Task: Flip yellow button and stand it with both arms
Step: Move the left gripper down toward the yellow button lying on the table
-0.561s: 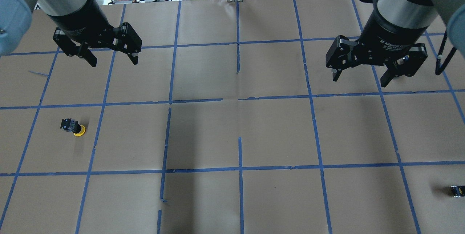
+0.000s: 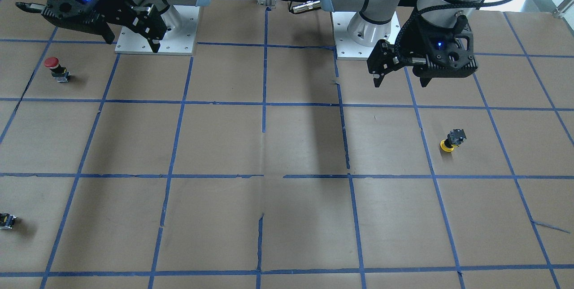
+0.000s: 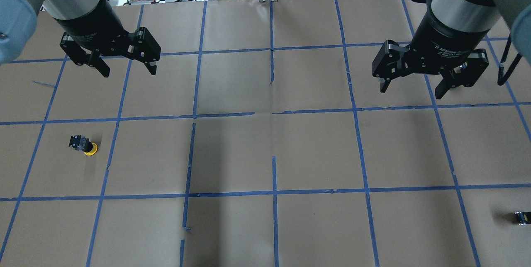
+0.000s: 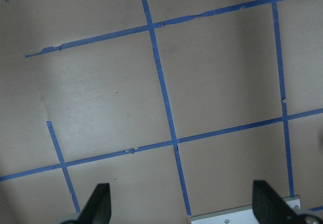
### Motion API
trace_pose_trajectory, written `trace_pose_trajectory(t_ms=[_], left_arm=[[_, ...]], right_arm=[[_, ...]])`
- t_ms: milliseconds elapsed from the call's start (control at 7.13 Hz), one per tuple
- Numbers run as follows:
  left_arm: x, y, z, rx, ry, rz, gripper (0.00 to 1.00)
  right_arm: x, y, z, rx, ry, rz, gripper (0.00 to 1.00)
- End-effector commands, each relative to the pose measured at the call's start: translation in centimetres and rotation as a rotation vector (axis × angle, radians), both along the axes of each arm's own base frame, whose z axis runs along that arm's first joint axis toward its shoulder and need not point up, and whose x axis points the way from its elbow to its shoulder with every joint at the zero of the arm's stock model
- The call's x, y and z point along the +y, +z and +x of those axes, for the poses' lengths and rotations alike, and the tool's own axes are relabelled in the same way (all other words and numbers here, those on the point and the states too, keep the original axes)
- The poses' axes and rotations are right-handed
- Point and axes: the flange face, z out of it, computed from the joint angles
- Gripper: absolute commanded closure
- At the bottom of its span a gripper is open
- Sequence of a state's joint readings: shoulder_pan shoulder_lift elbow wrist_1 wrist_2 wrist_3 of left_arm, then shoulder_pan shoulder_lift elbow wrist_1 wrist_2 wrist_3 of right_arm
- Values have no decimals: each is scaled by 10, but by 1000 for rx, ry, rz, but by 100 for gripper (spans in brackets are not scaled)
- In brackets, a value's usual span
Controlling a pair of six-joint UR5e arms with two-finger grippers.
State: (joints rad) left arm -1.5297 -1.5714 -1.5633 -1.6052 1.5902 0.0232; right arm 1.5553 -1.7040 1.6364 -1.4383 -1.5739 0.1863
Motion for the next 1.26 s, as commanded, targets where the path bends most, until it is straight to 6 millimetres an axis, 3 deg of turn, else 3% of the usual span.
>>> trace_pose_trajectory(t_ms=[0,140,280,561,701,841,1122], left_arm=[[-1,-24,39,-2,43,18,1],[-12,-36,86,-3,106,4,1],[-10,-54,142,11,108,32,1],[-1,-87,222,35,84,44,1],[-4,-122,261,28,6,18,2],[1,-160,287,42,32,39,1],[8,-213,287,88,83,112,1]], right_arm=[[6,8,0,-1,-4,-23,0],[6,5,0,-1,1,-24,0],[6,5,0,-3,4,-24,0],[5,5,0,-2,11,-25,0],[4,7,0,-8,11,-30,0],[5,6,0,-8,10,-27,0],[4,5,0,-6,8,-25,0]])
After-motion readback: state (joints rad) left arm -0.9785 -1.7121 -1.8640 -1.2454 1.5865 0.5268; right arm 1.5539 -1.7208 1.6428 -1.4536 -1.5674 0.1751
